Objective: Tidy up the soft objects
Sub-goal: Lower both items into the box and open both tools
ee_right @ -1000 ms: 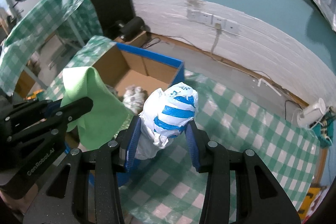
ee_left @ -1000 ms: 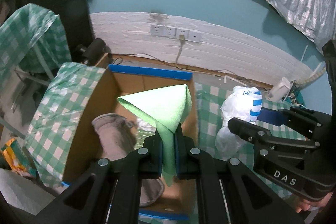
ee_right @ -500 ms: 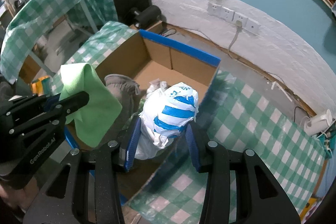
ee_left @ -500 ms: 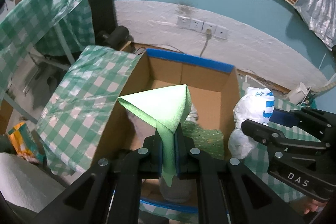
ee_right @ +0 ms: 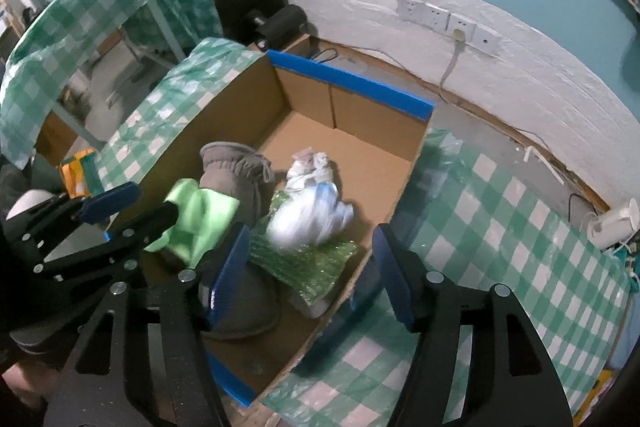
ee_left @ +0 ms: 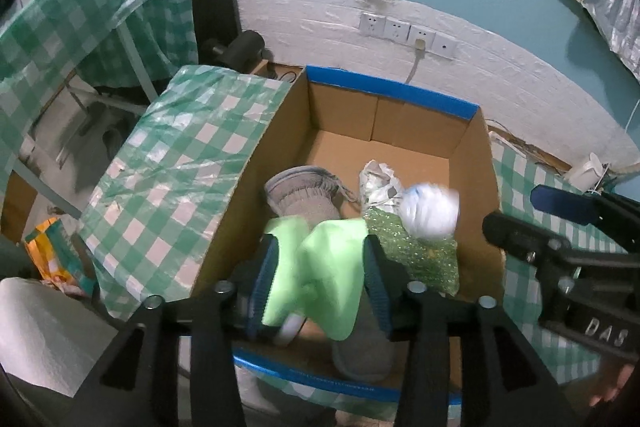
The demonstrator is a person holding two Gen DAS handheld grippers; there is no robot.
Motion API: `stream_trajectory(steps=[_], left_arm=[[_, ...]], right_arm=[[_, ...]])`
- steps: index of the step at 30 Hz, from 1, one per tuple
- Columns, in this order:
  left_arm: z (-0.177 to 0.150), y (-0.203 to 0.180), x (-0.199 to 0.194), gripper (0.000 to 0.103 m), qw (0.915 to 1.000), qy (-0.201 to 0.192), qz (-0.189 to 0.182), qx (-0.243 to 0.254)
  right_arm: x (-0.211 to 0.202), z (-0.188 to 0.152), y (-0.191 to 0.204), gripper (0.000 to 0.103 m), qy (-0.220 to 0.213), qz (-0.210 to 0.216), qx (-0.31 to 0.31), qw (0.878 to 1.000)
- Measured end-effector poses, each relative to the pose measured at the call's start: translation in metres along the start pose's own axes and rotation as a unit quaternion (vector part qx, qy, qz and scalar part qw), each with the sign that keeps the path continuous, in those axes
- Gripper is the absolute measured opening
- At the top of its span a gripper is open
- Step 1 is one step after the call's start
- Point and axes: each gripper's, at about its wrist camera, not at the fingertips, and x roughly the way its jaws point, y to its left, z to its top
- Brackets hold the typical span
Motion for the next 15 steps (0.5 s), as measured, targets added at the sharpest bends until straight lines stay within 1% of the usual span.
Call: stream_trajectory(steps=[2, 3, 5, 7, 8, 9, 11, 15], left_arm=[[0.000, -0.001, -0.005, 0.050, 1.0000, -0.004, -0.002, 0.000], [0.001, -0.001, -0.006, 0.057, 1.0000, -0.005, -0.003, 0.001], [0.001, -0.003, -0.010, 0.065, 1.0000, -0.008, -0.005, 0.003], [0.002, -0.006, -0.016, 0.066, 0.9998, -0.018, -0.003, 0.009], [0.002, -0.008, -0.018, 0.067, 0.9996, -0.022, 0.000, 0.015], [0.002, -0.011, -0.021, 0.072, 0.9995, -0.024, 0.002, 0.021], [0.003, -0.013, -0.024, 0.074, 0.9993, -0.026, -0.001, 0.025], [0.003, -0.018, -0.034, 0.075, 0.9991, -0.032, -0.015, 0.025]], right_arm=[[-0.006, 0.000, -0.005, 0.065, -0.006, -0.003, 0.007, 1.000], [-0.010, -0.001, -0.007, 0.065, -0.010, -0.006, 0.010, 1.000], [-0.018, -0.002, -0.010, 0.066, -0.017, -0.012, 0.013, 1.000], [-0.028, -0.003, -0.014, 0.067, -0.026, -0.016, 0.018, 0.999], [-0.032, -0.004, -0.016, 0.067, -0.030, -0.017, 0.020, 0.999], [-0.039, -0.005, -0.018, 0.067, -0.036, -0.018, 0.023, 0.999], [-0.048, -0.007, -0.022, 0.068, -0.044, -0.018, 0.028, 0.998], [-0.067, -0.012, -0.030, 0.068, -0.058, -0.027, 0.035, 0.997]])
